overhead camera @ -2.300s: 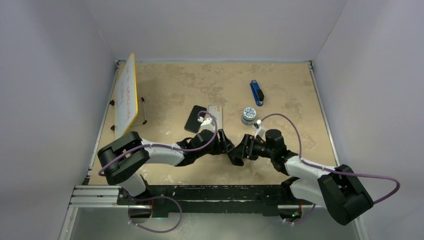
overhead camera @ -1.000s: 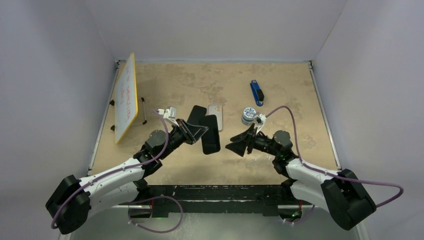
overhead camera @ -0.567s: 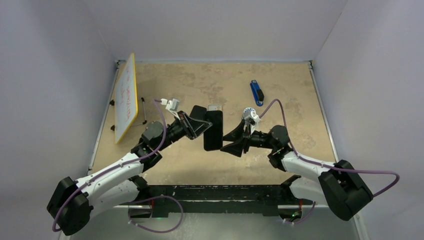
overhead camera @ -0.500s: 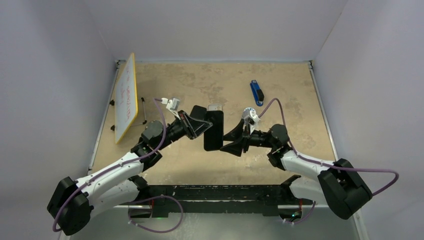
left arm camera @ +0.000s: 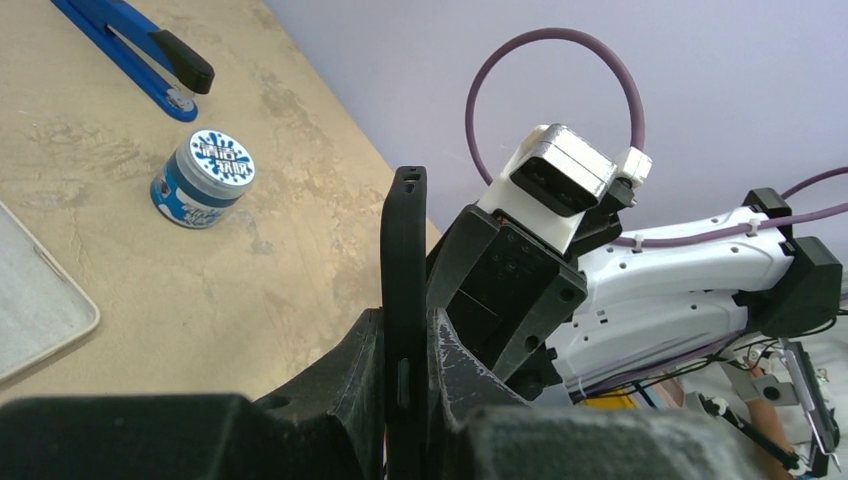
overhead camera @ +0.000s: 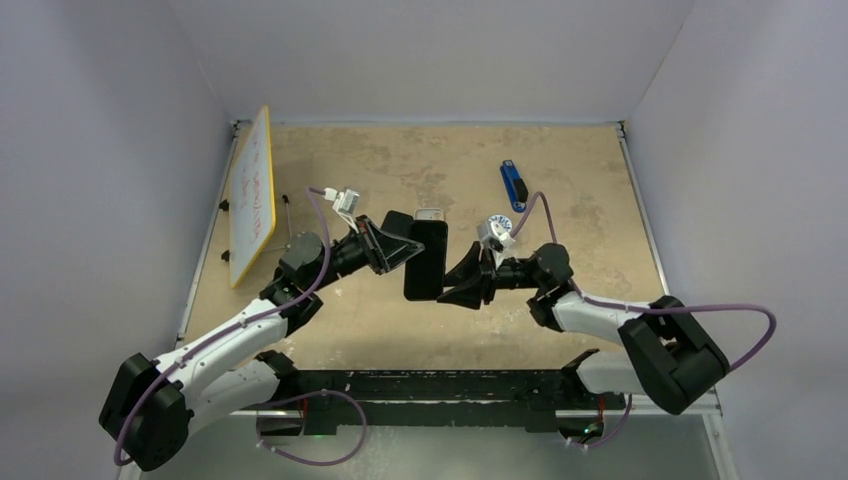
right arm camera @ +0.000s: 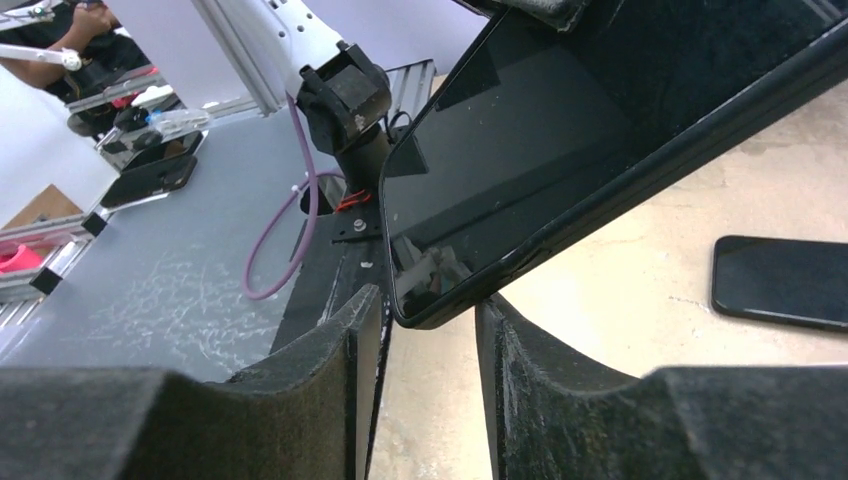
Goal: Take the phone out of the phone case
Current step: Remove the phone case from the phone.
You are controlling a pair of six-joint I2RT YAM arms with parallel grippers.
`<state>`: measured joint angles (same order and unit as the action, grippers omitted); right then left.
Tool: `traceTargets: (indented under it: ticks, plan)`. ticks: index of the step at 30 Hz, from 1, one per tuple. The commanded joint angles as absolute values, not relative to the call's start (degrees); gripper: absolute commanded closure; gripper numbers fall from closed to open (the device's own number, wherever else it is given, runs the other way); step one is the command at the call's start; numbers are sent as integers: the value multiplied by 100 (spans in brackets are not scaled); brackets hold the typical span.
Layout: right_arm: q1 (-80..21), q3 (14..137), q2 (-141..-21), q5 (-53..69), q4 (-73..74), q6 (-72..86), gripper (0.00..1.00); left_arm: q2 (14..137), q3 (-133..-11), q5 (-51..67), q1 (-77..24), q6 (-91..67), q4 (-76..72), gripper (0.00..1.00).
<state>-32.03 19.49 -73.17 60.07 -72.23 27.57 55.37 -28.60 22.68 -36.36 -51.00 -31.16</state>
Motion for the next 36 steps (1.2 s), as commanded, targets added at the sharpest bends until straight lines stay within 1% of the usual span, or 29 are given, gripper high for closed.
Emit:
traceTargets:
  ticks: [1,6,7,9,11,18,24,27,29,31,34,35,36]
  plan:
    - [-3259,2231,-7585,6340,-8393,2924,61,5491,-3209,2563,-3509,-5315,-3718,100]
    - [-3272,2101,-8256,6404,-10439,3890,69,5527,-3215,2657,-3445,-5392,-3747,100]
    - [-3270,2118,-8373,6428,-10575,3980,72,5546,-3222,2678,-3438,-5415,-3760,100]
    - [-3304,2193,-8532,6443,-10582,4027,79,5581,-3233,2713,-3432,-5450,-3777,100]
    - [-3319,2194,-8568,6475,-10582,4020,81,5624,-3256,2752,-3428,-5483,-3792,100]
    - [-3369,2033,-8351,6448,-10556,3529,82,5847,-3340,2959,-3387,-5667,-3797,100]
    - [-3412,1909,-8050,6337,-10452,2642,88,6011,-3514,3136,-3375,-5823,-3670,100]
    - [-3419,1978,-7758,6173,-9828,1927,91,6015,-3533,3159,-3370,-5885,-3614,100]
    - [-3440,2102,-7459,6058,-8772,1257,91,6025,-3517,3204,-3375,-5969,-3619,100]
    - [-3488,2298,-7045,5833,-7412,251,91,6031,-3480,3267,-3375,-6065,-3642,100]
    - [-3706,2831,-6422,5275,-4781,-1710,91,5997,-3401,3326,-3371,-6190,-3697,100]
    - [-3812,2977,-6310,5059,-4291,-2132,91,5980,-3367,3330,-3372,-6230,-3720,100]
    - [-3837,3039,-6239,4908,-4108,-2318,92,5961,-3336,3323,-3369,-6270,-3744,100]
